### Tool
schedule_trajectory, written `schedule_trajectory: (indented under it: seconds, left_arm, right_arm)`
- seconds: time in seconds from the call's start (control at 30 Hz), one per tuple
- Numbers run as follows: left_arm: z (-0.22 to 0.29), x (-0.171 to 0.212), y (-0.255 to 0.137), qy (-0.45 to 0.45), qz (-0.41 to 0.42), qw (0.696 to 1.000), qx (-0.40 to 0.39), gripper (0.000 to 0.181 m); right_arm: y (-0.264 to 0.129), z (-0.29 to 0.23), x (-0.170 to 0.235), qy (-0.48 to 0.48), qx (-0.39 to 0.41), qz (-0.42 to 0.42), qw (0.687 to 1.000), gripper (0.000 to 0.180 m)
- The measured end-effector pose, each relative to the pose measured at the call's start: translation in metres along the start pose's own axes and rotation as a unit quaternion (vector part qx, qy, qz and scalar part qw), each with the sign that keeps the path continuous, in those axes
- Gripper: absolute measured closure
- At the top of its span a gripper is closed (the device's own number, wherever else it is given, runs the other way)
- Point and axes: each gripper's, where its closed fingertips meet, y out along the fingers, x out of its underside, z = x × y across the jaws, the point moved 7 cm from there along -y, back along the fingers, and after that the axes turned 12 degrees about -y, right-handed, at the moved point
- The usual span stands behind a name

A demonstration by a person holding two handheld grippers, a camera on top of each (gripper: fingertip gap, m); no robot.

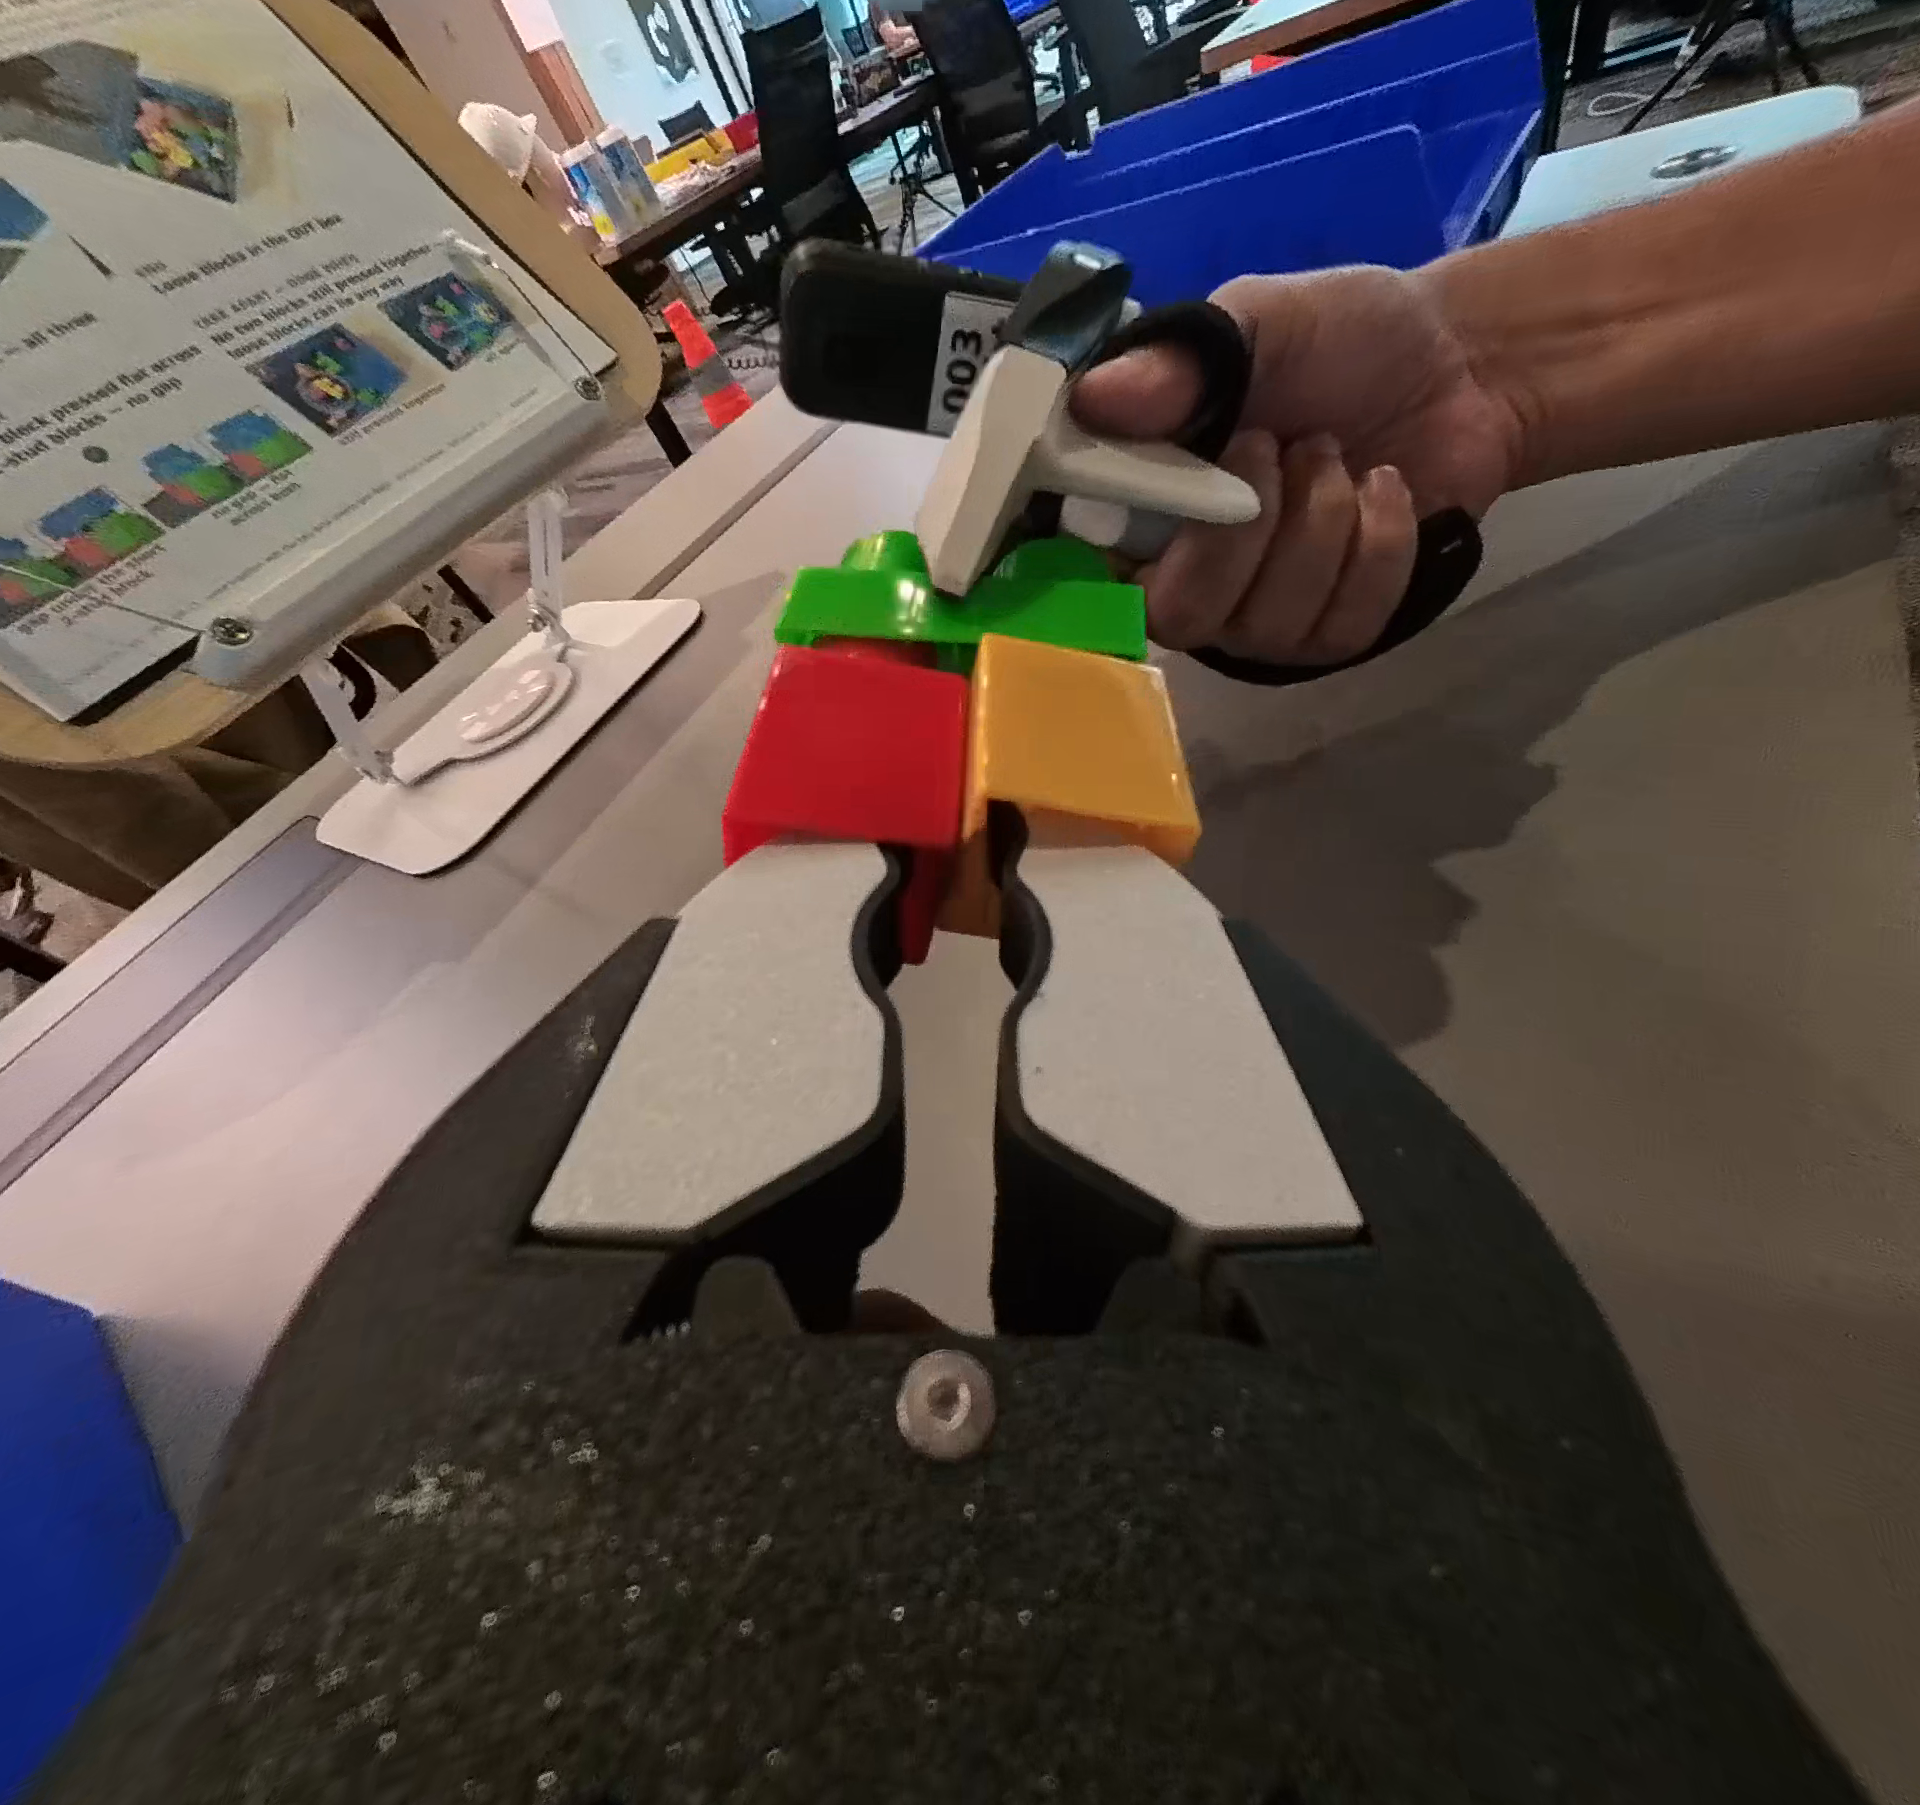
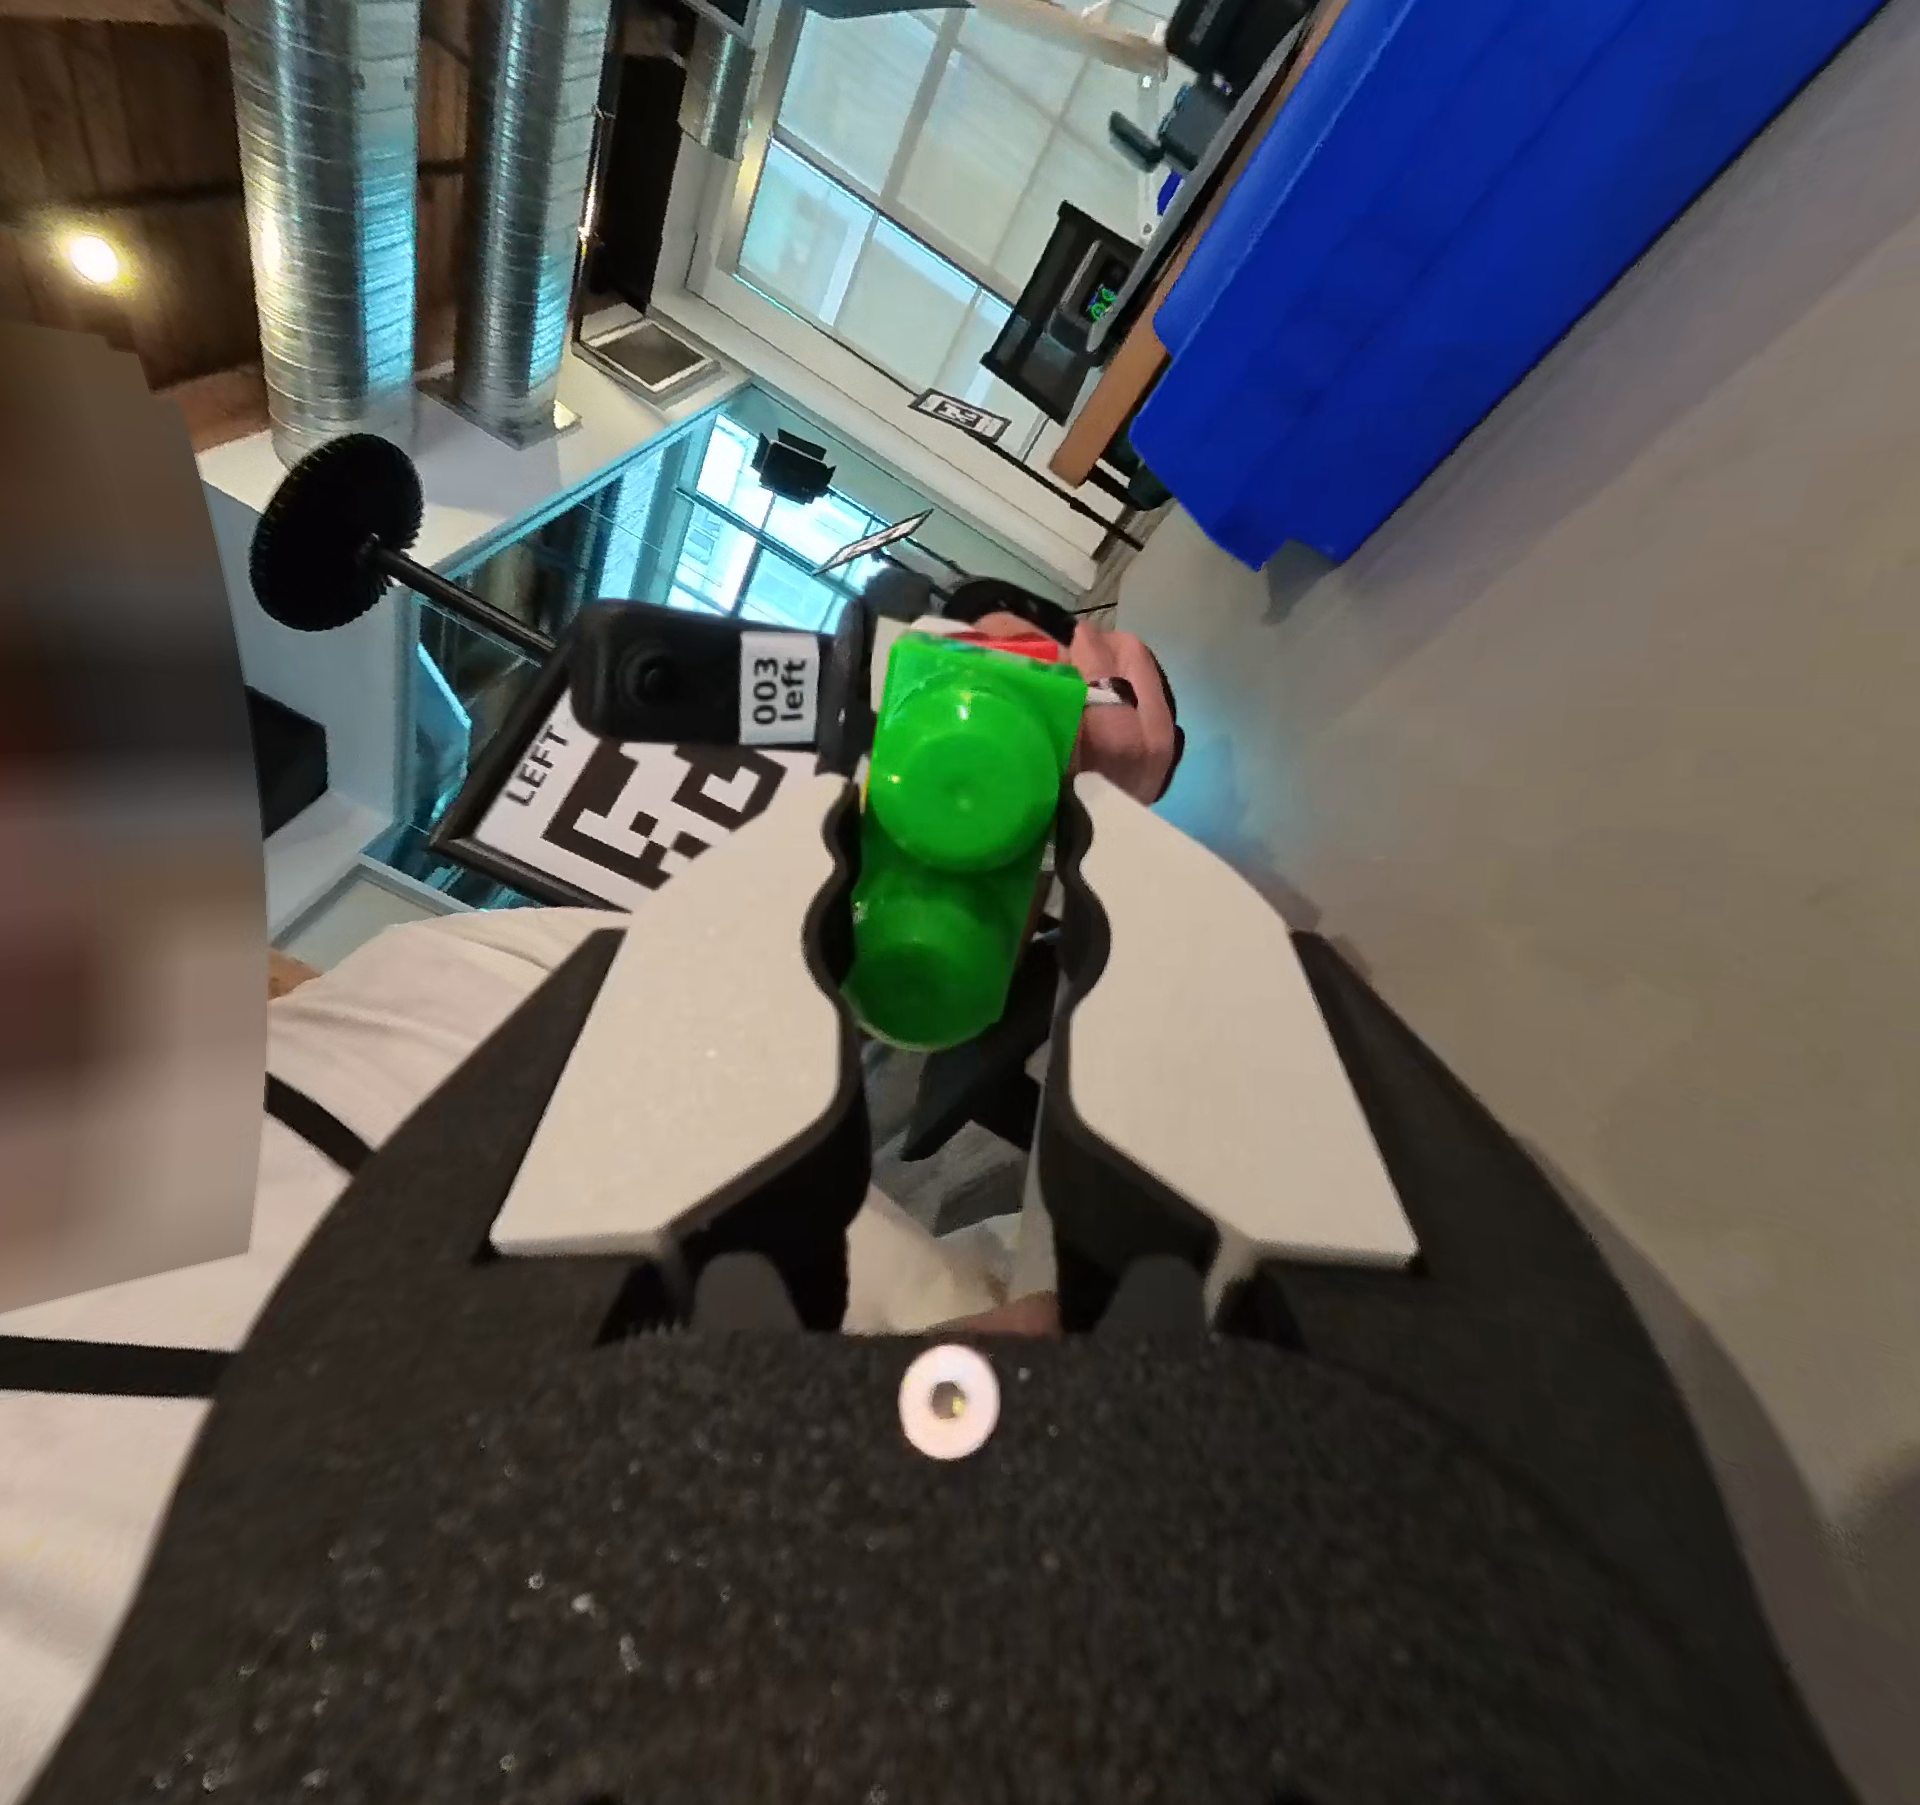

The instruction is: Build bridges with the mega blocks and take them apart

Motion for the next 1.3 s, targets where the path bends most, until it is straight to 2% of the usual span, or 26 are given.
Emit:
schedule_trajectory:
  seconds: [0.37,0.63,0.83,0.97,1.03,1.13,1.2,1.3]
  left_arm:
    - [0.003,-0.001,0.001,-0.022,-0.018,0.999,0.038,0.169]
    - [0.005,-0.002,0.005,0.015,-0.031,0.999,0.008,0.169]
    - [-0.003,-0.004,-0.003,-0.041,0.007,0.998,0.04,0.169]
    - [-0.001,-0.003,-0.008,-0.025,0.007,0.999,0.041,0.169]
    - [0.003,-0.001,-0.008,-0.009,0.004,0.999,0.04,0.169]
    - [0.009,0.003,-0.005,0.016,-0.01,0.999,0.036,0.169]
    - [0.01,0.001,-0.004,0.01,-0.006,0.999,0.045,0.169]
    - [0.01,0.001,-0.005,0.001,-0.011,0.999,0.052,0.169]
  right_arm:
    - [-0.004,-0.01,0.005,-0.096,0.034,-0.064,0.993,0.143]
    - [-0.004,-0.007,0.001,-0.094,0.049,-0.068,0.992,0.144]
    - [-0.003,-0.011,-0.001,-0.046,0.009,-0.05,0.998,0.139]
    - [-0.015,-0.013,-0.01,-0.039,0.017,-0.032,0.999,0.133]
    - [-0.02,-0.016,-0.015,-0.028,0.025,-0.031,0.999,0.137]
    - [-0.018,-0.015,-0.013,-0.014,0.045,-0.072,0.996,0.139]
    - [-0.016,-0.014,-0.01,-0.017,0.052,-0.096,0.994,0.151]
    - [-0.016,-0.014,-0.008,-0.032,0.05,-0.101,0.993,0.151]
